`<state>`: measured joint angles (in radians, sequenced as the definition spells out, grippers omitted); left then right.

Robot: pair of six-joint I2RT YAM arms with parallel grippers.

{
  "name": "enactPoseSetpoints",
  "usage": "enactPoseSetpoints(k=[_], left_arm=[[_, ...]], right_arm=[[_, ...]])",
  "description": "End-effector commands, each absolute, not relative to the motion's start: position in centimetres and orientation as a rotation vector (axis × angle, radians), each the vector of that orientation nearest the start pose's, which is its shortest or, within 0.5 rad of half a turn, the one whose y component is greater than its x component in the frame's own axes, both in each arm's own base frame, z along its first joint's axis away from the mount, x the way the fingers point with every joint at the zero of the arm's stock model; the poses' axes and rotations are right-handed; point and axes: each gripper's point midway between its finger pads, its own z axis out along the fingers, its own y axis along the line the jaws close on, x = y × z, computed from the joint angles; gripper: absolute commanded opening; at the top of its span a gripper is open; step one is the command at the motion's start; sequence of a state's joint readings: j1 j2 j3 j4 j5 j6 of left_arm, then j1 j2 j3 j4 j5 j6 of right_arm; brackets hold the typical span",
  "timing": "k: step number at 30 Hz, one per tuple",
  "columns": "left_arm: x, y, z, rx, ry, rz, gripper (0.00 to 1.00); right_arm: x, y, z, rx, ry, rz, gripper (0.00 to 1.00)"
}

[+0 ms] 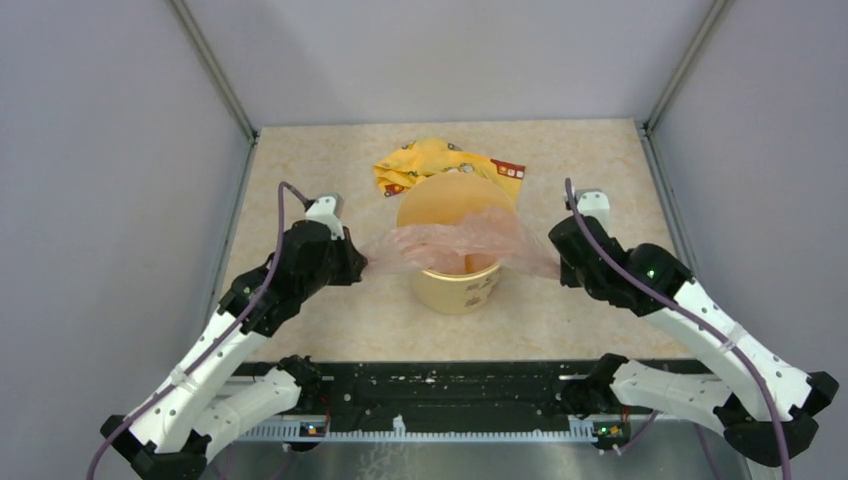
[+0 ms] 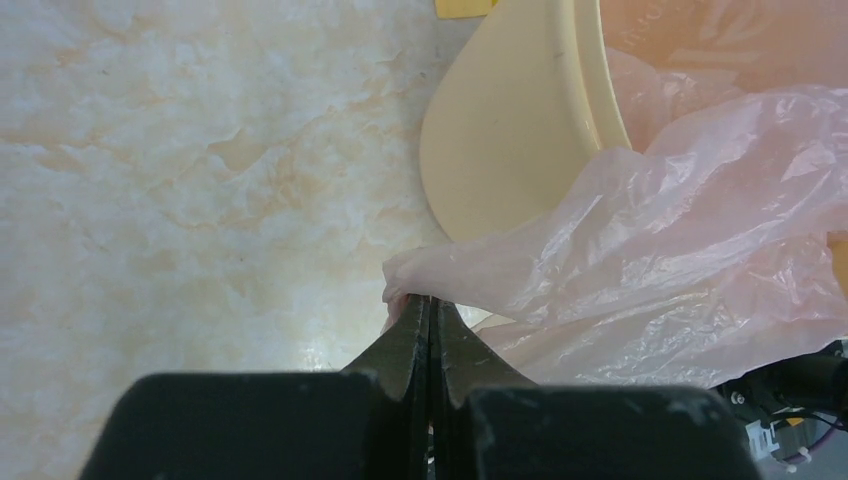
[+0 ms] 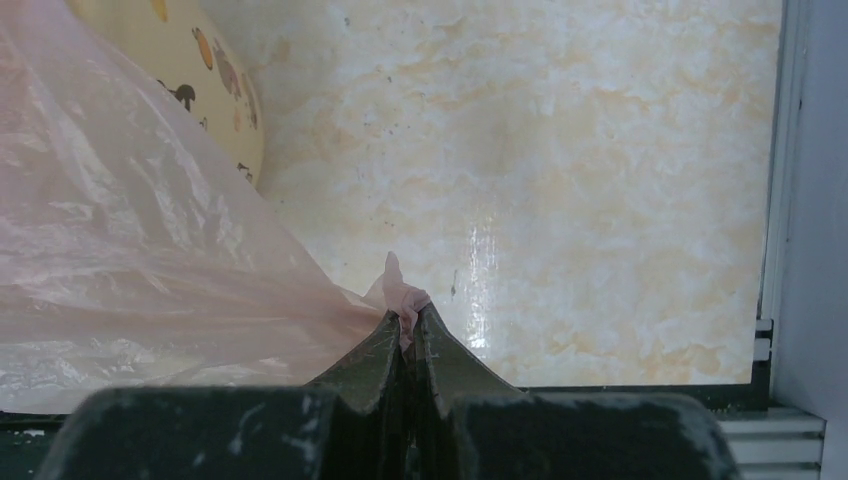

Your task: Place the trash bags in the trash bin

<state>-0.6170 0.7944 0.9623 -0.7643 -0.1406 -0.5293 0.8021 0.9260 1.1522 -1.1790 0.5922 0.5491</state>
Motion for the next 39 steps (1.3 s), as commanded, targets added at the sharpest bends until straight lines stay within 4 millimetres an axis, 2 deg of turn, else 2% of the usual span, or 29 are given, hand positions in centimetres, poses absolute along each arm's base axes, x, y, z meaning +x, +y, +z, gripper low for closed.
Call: enactPoseSetpoints(k=[1, 2, 5, 6, 8, 12, 16, 21, 25, 29, 32, 35, 39], left_arm=[[22.3, -14.4, 26.6, 0.020, 2.089, -0.502, 0.00], [22.6, -14.4, 27.6, 0.036, 2.069, -0.491, 0.00], [23.3, -14.9, 30.4, 0.112, 1.998, -0.493, 0.00], [23.4, -15.2, 31.3, 0.135, 1.971, -0.506, 0.00], [23.7, -15.7, 32.5, 0.173, 1.940, -0.519, 0.00], [23.9, -16.9, 34.0, 0.246, 1.890, -0.561, 0.00], [24.0, -17.8, 34.6, 0.291, 1.871, -0.590, 0.00], [24.1, -18.3, 35.3, 0.312, 1.849, -0.612, 0.00], [24.0, -18.4, 35.6, 0.323, 1.840, -0.619, 0.00], [23.5, -18.7, 35.8, 0.362, 1.829, -0.641, 0.00], [23.1, -18.8, 36.1, 0.376, 1.816, -0.652, 0.00], [23.0, -18.7, 36.3, 0.380, 1.810, -0.651, 0.00], [23.0, -18.6, 36.3, 0.379, 1.810, -0.650, 0.00]], right_arm=[[20.5, 9.3, 26.4, -0.057, 2.230, -0.011, 0.01], [20.8, 9.4, 27.4, -0.067, 2.212, -0.009, 0.09], [21.3, 10.1, 30.5, -0.103, 2.153, 0.046, 0.47], [21.4, 10.4, 31.5, -0.118, 2.132, 0.072, 0.55], [21.5, 11.0, 33.2, -0.148, 2.097, 0.116, 0.62], [21.4, 12.7, 35.8, -0.250, 2.044, 0.216, 0.64], [20.3, 17.4, 38.2, -0.456, 1.957, 0.447, 0.64], [18.9, 23.3, 38.2, -0.690, 1.901, 0.543, 0.62], [18.7, 27.0, 38.0, -0.801, 1.864, 0.597, 0.61], [19.3, 29.1, 39.4, -0.817, 1.826, 0.623, 0.58], [20.1, 29.5, 40.4, -0.801, 1.808, 0.602, 0.58], [19.8, 31.3, 39.0, -0.885, 1.825, 0.637, 0.56], [19.8, 32.7, 34.0, -1.005, 1.899, 0.608, 0.56]])
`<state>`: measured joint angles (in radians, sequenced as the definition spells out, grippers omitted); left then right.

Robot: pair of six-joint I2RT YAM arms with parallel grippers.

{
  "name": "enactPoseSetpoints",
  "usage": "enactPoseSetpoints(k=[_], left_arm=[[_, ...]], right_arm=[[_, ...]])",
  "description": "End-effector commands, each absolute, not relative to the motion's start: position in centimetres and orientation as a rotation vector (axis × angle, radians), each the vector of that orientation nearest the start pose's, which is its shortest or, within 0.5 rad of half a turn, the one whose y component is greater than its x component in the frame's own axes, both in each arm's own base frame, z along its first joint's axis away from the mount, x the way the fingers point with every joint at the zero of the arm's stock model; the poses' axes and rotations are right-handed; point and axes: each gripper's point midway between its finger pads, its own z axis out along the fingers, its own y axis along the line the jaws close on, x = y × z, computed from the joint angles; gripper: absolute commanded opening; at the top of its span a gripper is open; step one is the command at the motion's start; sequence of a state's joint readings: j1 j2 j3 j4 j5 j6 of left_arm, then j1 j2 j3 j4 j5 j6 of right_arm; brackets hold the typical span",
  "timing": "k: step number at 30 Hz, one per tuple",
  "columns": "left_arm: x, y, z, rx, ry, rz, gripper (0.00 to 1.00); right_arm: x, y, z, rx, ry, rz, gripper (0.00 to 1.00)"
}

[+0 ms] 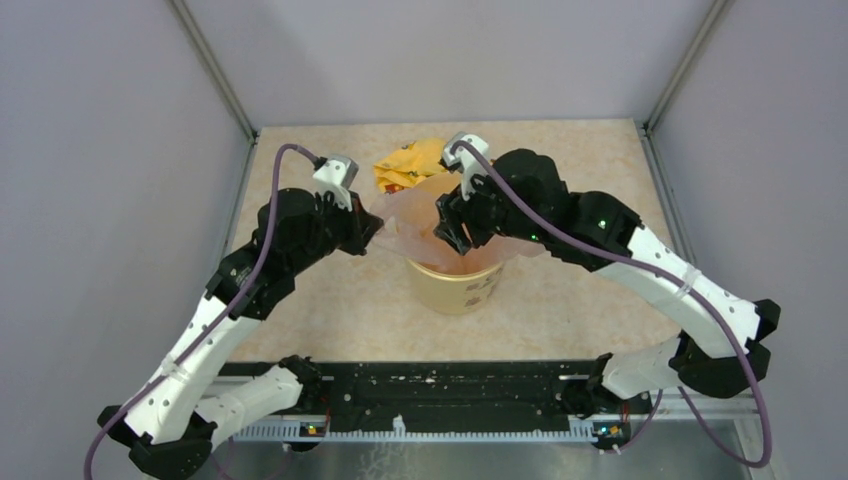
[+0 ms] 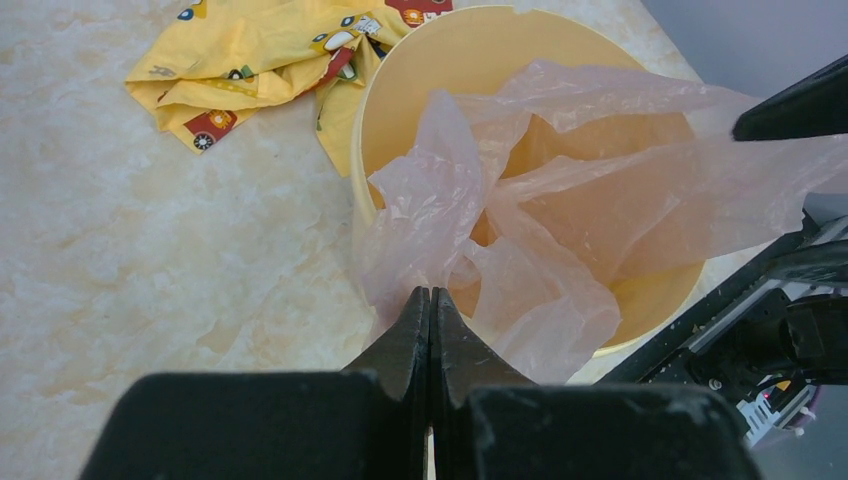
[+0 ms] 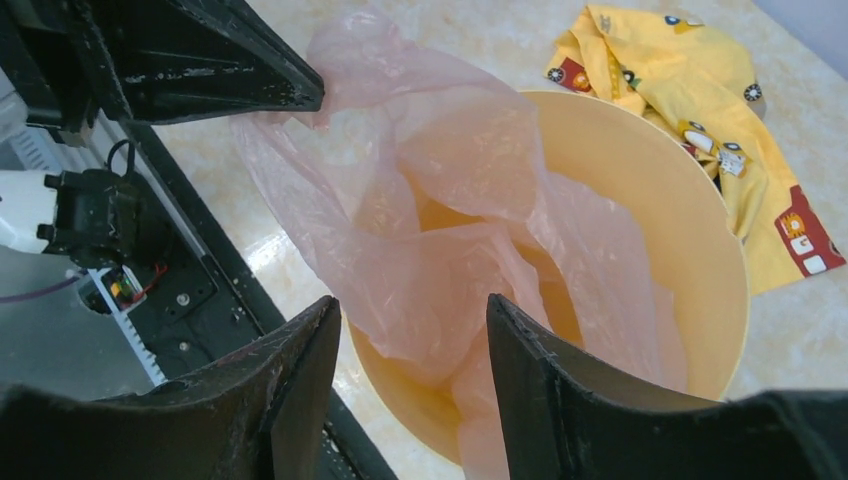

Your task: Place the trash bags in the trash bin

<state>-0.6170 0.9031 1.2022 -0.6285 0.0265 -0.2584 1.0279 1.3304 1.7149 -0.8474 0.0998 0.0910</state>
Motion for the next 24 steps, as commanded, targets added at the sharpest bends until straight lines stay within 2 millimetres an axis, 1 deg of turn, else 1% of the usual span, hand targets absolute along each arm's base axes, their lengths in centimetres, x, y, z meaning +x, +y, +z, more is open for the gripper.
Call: enactPoseSetpoints(k=[1, 4, 8, 11, 14, 19, 22, 24], left_arm=[[23.0, -18.7, 36.4, 0.381, 1.808, -0.653, 0.00], [22.9, -18.7, 36.3, 0.385, 1.809, -0.656, 0.00], [22.9, -18.8, 36.4, 0.387, 1.807, -0.660, 0.00], [23.0, -18.9, 36.4, 0.389, 1.807, -0.662, 0.00], [23.0, -18.9, 36.4, 0.387, 1.808, -0.660, 0.00], [23.1, -19.0, 36.3, 0.391, 1.813, -0.659, 0.00], [23.2, -19.0, 36.4, 0.390, 1.810, -0.659, 0.00], [23.1, -19.0, 36.5, 0.389, 1.809, -0.659, 0.00]], right_arm=[[20.0, 32.7, 33.2, -1.013, 1.907, 0.593, 0.56], [21.2, 32.2, 31.8, -0.996, 1.928, 0.567, 0.56], [23.7, 30.8, 30.1, -0.952, 1.955, 0.527, 0.56], [25.0, 30.5, 29.2, -0.918, 1.963, 0.492, 0.56], [26.1, 30.3, 28.6, -0.927, 1.948, 0.430, 0.56], [26.8, 30.3, 28.7, -0.910, 1.929, 0.402, 0.57], [27.3, 30.2, 27.7, -0.931, 1.949, 0.359, 0.59], [27.1, 30.4, 26.7, -0.961, 1.973, 0.375, 0.59]])
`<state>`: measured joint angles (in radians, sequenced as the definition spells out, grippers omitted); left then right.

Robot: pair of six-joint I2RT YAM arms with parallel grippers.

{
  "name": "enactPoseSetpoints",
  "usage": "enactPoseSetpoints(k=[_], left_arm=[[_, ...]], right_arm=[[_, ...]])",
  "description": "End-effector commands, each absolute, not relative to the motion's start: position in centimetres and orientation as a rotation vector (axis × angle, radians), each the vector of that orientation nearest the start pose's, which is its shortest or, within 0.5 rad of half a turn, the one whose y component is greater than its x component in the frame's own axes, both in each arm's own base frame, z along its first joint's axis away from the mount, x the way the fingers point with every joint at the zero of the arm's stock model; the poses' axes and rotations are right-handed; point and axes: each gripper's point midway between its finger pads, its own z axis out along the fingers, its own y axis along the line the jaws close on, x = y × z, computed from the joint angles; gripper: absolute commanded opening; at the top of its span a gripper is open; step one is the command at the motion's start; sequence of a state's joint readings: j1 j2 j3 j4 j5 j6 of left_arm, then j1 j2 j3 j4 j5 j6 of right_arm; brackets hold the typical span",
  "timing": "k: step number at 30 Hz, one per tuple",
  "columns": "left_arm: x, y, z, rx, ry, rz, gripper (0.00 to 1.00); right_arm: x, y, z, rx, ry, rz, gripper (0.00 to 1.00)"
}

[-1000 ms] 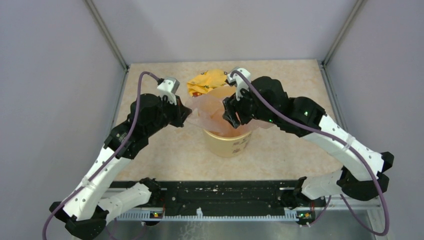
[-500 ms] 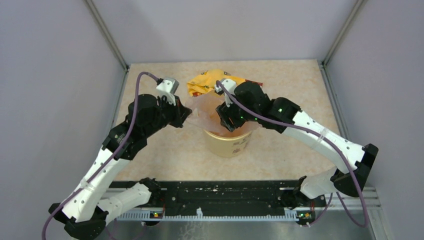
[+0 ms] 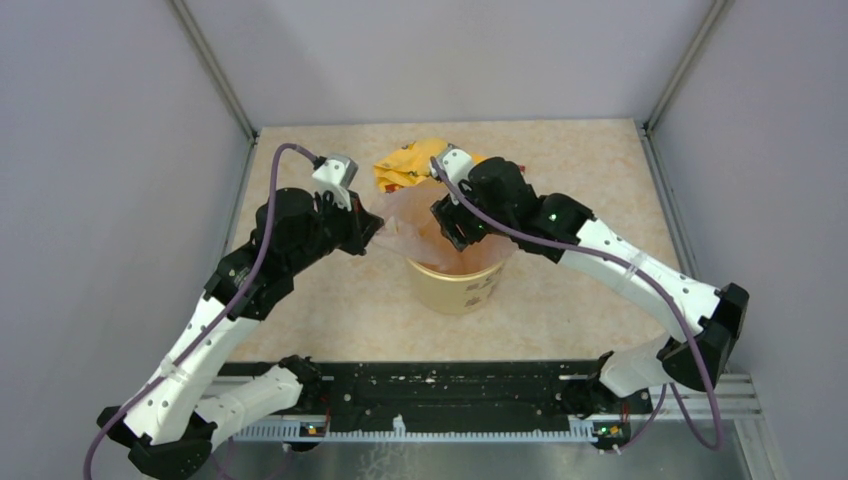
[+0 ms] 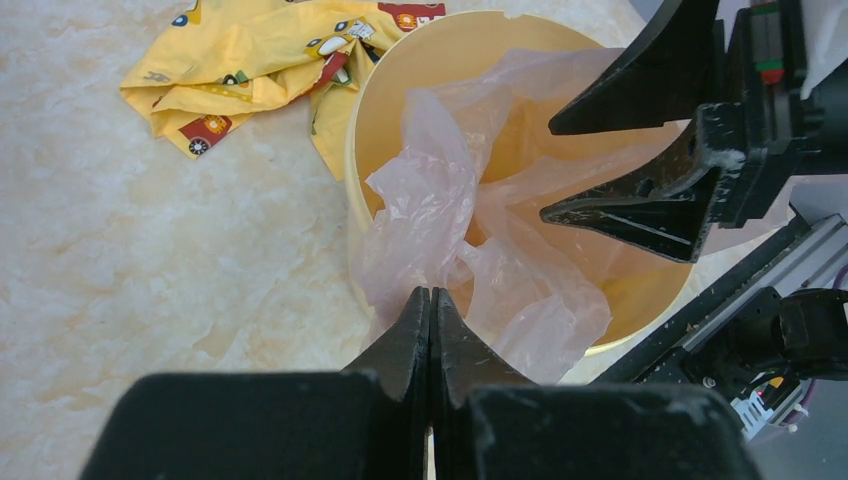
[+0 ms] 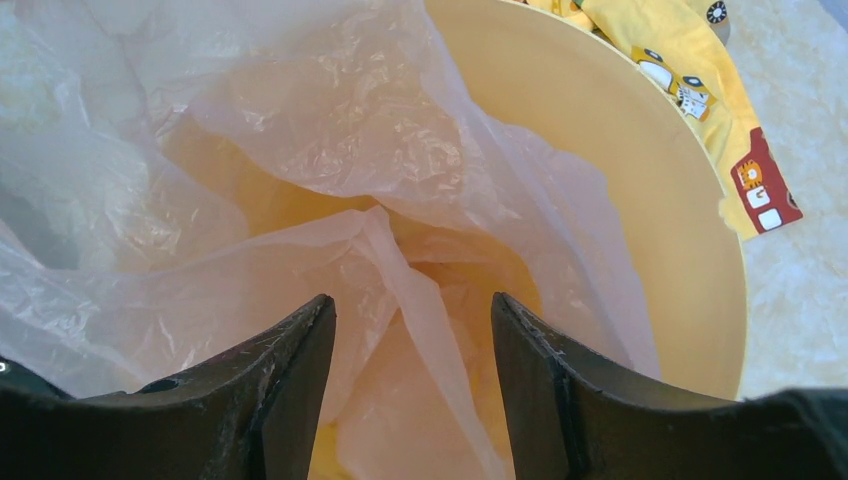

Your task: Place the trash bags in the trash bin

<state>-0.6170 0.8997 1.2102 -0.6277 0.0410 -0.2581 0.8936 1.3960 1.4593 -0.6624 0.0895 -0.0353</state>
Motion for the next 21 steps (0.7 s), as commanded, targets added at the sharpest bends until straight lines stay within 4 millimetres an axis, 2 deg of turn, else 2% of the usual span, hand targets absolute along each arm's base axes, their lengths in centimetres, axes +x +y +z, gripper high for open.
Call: enactPoseSetpoints(k=[1, 4, 6, 8, 10, 11, 13, 16, 19, 21], left_arm=[[23.2, -18.9, 36.5, 0.388, 1.809, -0.656, 0.00], [23.3, -18.9, 36.4, 0.385, 1.812, -0.650, 0.00], [23.4, -18.8, 36.3, 0.381, 1.816, -0.646, 0.00], [23.5, -18.8, 36.2, 0.372, 1.822, -0.639, 0.00], [23.7, -18.6, 36.0, 0.359, 1.832, -0.627, 0.00], [23.8, -18.5, 35.9, 0.352, 1.840, -0.619, 0.00], [24.4, -17.9, 35.5, 0.314, 1.858, -0.571, 0.00], [25.2, -17.4, 34.9, 0.274, 1.890, -0.520, 0.00], [25.9, -17.4, 34.7, 0.248, 1.905, -0.496, 0.00], [26.5, -17.6, 34.7, 0.241, 1.908, -0.491, 0.00]], right_arm=[[26.9, 30.5, 26.3, -0.972, 1.981, 0.382, 0.59], [26.7, 30.3, 25.1, -0.987, 2.011, 0.373, 0.57], [26.7, 30.2, 24.7, -0.986, 2.019, 0.373, 0.51], [26.7, 30.0, 25.1, -0.975, 2.019, 0.369, 0.35], [26.8, 29.6, 26.6, -0.944, 2.011, 0.359, 0.08], [26.7, 29.3, 27.7, -0.924, 1.994, 0.362, 0.00], [26.1, 28.7, 30.2, -0.890, 1.945, 0.396, 0.00], [24.1, 27.7, 33.5, -0.871, 1.865, 0.487, 0.00], [22.0, 26.6, 34.9, -0.869, 1.828, 0.558, 0.00], [20.4, 26.4, 35.0, -0.896, 1.824, 0.626, 0.00]])
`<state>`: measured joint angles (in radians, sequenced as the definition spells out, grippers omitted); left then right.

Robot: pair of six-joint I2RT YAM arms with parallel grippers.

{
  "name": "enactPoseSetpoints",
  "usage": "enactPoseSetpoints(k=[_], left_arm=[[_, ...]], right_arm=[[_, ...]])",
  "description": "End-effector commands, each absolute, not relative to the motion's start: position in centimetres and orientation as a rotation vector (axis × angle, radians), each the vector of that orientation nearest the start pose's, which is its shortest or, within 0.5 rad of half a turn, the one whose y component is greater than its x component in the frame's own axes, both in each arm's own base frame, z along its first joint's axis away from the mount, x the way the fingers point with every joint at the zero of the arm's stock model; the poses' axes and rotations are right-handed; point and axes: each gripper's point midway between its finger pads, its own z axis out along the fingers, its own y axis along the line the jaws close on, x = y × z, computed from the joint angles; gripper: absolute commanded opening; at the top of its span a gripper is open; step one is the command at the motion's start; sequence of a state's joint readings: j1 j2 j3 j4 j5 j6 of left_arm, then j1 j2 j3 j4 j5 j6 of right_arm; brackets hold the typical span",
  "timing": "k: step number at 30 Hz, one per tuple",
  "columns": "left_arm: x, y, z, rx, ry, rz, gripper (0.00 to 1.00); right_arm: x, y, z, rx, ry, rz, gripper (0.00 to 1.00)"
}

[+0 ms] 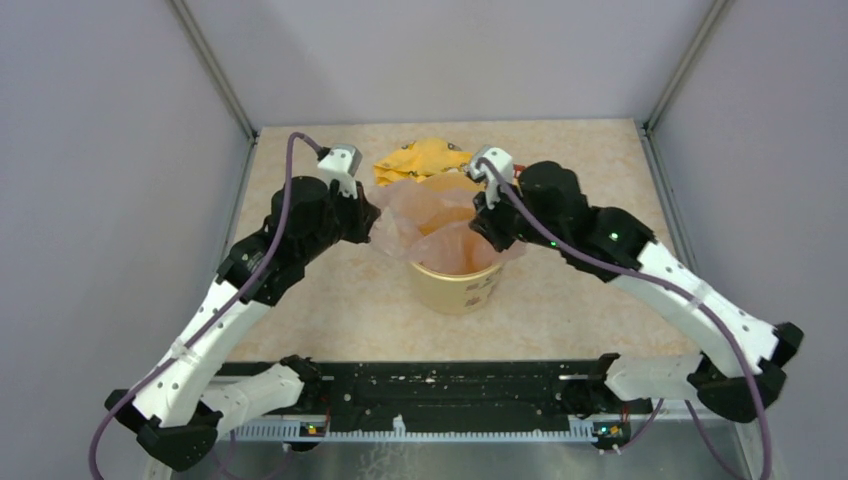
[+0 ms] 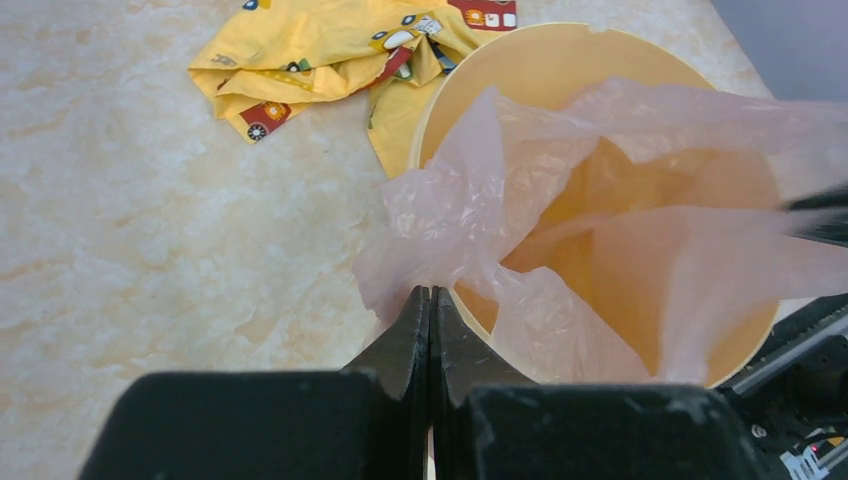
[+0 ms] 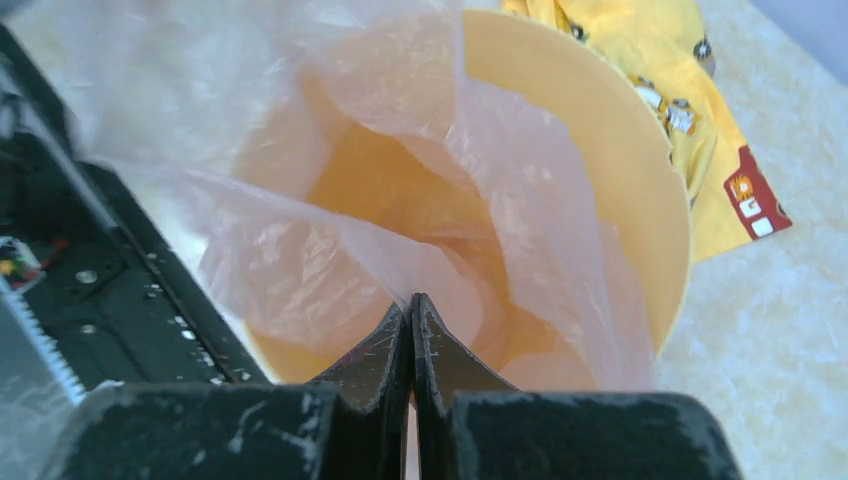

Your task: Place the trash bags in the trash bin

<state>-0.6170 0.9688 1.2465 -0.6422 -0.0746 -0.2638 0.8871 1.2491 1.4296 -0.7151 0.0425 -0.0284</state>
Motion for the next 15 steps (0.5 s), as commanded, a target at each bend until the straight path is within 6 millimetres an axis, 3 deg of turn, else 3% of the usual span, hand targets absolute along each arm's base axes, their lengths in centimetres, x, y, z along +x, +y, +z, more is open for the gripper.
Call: enactPoseSetpoints(k=[1, 8, 12, 15], left_arm=[[26.8, -17.9, 34.8, 0.240, 1.908, -0.493, 0.00], [28.1, -18.1, 34.9, 0.214, 1.917, -0.459, 0.00], [27.1, -17.5, 33.2, 0.198, 1.957, -0.464, 0.00], [26.3, -16.8, 31.2, 0.163, 1.993, -0.457, 0.00]], right_arm=[[19.7, 26.3, 34.8, -0.895, 1.832, 0.661, 0.00], [14.8, 25.9, 31.7, -0.982, 1.889, 0.864, 0.00], [12.4, 25.8, 29.2, -1.019, 1.939, 0.946, 0.00], [11.7, 25.8, 26.7, -1.015, 1.993, 0.955, 0.00]])
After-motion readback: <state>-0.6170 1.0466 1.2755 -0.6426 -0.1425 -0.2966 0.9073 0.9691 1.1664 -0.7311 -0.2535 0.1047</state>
